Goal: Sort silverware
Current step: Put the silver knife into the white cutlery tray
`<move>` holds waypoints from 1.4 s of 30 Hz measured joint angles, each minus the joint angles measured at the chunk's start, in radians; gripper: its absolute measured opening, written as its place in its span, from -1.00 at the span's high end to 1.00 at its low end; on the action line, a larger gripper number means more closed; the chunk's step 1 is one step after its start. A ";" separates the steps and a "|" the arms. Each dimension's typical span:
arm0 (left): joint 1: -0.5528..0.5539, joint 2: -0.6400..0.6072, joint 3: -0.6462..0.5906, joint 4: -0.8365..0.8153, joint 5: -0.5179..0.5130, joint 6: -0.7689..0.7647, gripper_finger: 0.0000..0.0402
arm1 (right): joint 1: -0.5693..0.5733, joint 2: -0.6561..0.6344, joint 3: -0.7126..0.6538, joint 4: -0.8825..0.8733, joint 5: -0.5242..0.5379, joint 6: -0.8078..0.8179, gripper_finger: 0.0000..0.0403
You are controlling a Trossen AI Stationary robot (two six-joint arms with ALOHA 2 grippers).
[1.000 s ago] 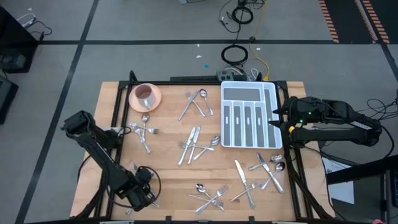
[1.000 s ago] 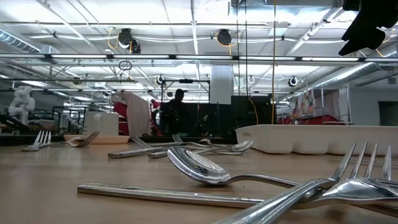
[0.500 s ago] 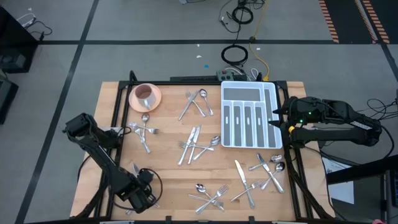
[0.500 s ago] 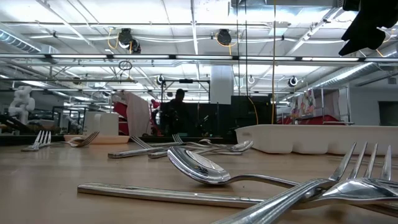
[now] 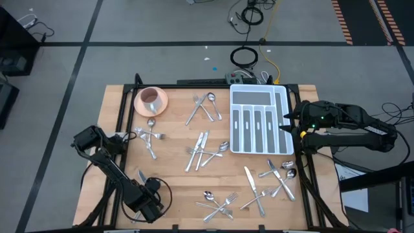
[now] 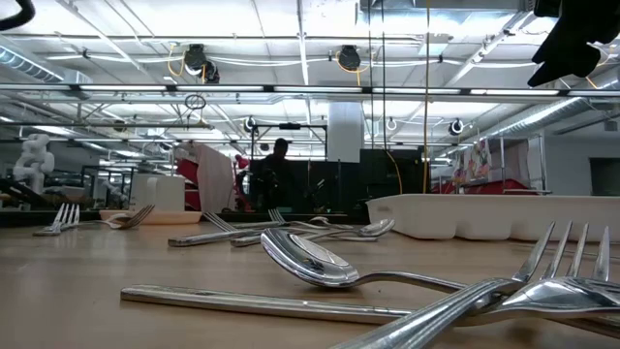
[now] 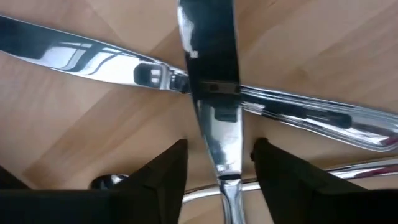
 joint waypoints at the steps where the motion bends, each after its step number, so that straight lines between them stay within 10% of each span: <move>1: 0.000 0.003 0.000 0.006 0.000 -0.004 0.17 | 0.000 0.000 0.000 0.000 0.000 0.000 -0.41; 6: 0.009 -0.008 0.001 0.016 0.021 -0.002 0.77 | 0.000 0.000 0.000 0.000 0.000 -0.003 -0.41; 21: 0.071 -0.119 0.054 -0.026 0.033 -0.065 0.77 | 0.000 0.000 0.000 0.000 0.001 -0.026 -0.41; 29: 0.191 -0.265 0.129 -0.066 -0.298 -0.091 0.77 | 0.000 0.000 0.000 0.000 0.003 -0.013 -0.41; 36: 0.461 -0.346 0.167 -0.042 -0.602 0.171 0.77 | 0.000 0.000 0.000 0.000 0.030 0.044 -0.41; 42: 0.723 -0.338 0.186 0.254 -0.597 0.596 0.77 | 0.000 0.000 0.000 0.000 0.031 0.021 -0.41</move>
